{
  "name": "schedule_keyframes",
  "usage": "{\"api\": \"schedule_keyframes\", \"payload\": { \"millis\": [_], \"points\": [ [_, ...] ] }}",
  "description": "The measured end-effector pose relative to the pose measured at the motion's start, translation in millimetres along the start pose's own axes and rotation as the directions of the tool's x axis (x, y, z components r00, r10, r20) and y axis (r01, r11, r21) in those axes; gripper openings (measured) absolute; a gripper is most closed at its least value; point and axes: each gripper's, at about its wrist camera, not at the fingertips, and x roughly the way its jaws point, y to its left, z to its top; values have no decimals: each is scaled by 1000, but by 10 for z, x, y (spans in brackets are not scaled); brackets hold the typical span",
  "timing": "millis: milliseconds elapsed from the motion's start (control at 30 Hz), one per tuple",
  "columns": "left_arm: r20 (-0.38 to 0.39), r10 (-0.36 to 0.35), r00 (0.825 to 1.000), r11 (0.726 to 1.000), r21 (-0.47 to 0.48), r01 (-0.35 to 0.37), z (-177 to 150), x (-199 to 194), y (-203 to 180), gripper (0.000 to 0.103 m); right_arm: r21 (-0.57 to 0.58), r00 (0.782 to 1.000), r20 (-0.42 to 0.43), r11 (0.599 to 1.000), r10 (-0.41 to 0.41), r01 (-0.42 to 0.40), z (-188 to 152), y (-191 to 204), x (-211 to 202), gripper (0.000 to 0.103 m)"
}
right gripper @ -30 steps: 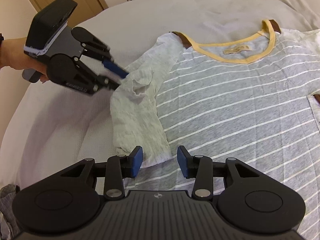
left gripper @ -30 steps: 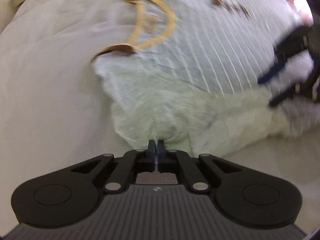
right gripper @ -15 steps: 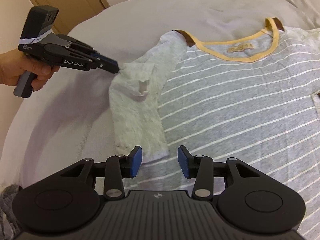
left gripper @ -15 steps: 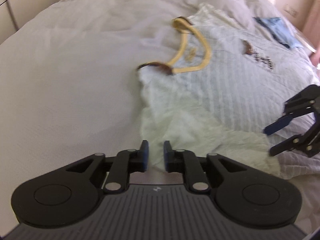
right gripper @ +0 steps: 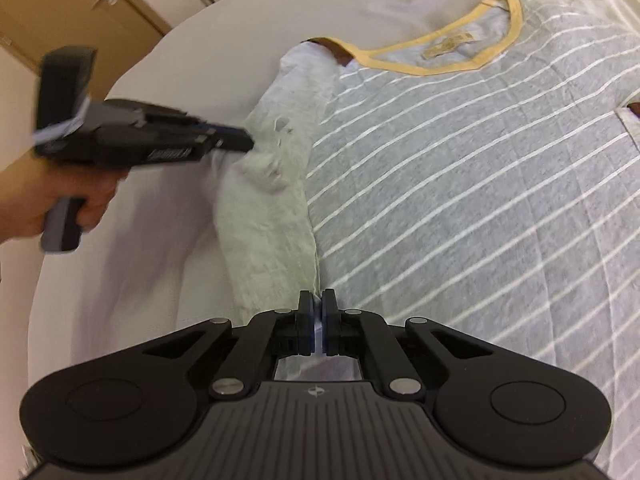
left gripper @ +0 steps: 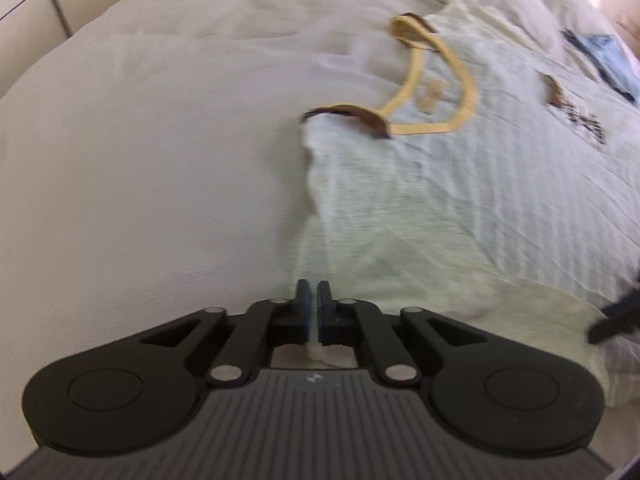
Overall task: Fold clothes
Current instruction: 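Fold the shirt side inward with the left gripper toward the collar, then open both grippers and lift them off the folded shirt side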
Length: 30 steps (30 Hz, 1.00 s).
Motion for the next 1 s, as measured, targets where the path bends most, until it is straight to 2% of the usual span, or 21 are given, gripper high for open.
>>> {"api": "schedule_keyframes", "payload": {
  "millis": [100, 133, 200, 267, 333, 400, 467, 533, 600, 700, 800, 1000],
  "points": [
    [9, 40, 999, 999, 1, -40, 18, -87, 24, 1, -6, 1000, -20, 1000, -12, 12, -47, -34, -6, 4],
    [17, 51, 999, 999, -3, -51, 19, -139, 29, 2, -17, 1000, -22, 1000, -17, 16, -45, -31, -14, 10],
    [41, 65, 997, 998, -19, -64, 12, -282, 19, 2, -49, 999, -10, 998, -30, 30, -35, -4, -59, 16],
    [78, 53, 996, 998, -22, -52, -9, -456, -71, 2, -82, 999, 23, 995, -48, 50, -30, 37, -151, 18],
    [101, 10, 995, 1000, -7, -10, -38, -553, -220, 3, -122, 996, 76, 991, -49, 58, -43, 102, -280, 19],
    [84, -33, 996, 999, 36, 30, -76, -515, -410, 9, -175, 995, 98, 984, -13, 30, -76, 197, -362, 19],
    [62, -63, 996, 996, 74, 58, -116, -456, -577, 9, -238, 996, 77, 971, 41, -21, -118, 320, -328, 19],
    [42, -35, 998, 998, 62, 33, -162, -317, -576, 9, -295, 996, 55, 954, 66, -47, -164, 424, -229, 19],
    [43, 1, 999, 1000, 3, -1, -170, -225, -475, 9, -347, 997, 41, 937, 64, -46, -207, 499, -108, 19],
    [52, 54, 997, 993, -106, -48, -163, -133, -292, 8, -339, 998, -47, 940, 29, -43, -301, 491, 85, 19],
    [79, 65, 995, 987, -153, -52, -169, -245, -274, 9, -333, 997, -82, 942, 14, -41, -434, 459, 60, 20],
    [73, 48, 996, 997, -65, -43, -154, -200, -662, 10, -329, 1000, -23, 944, 21, -27, -442, 482, -221, 20]
  ]
}}
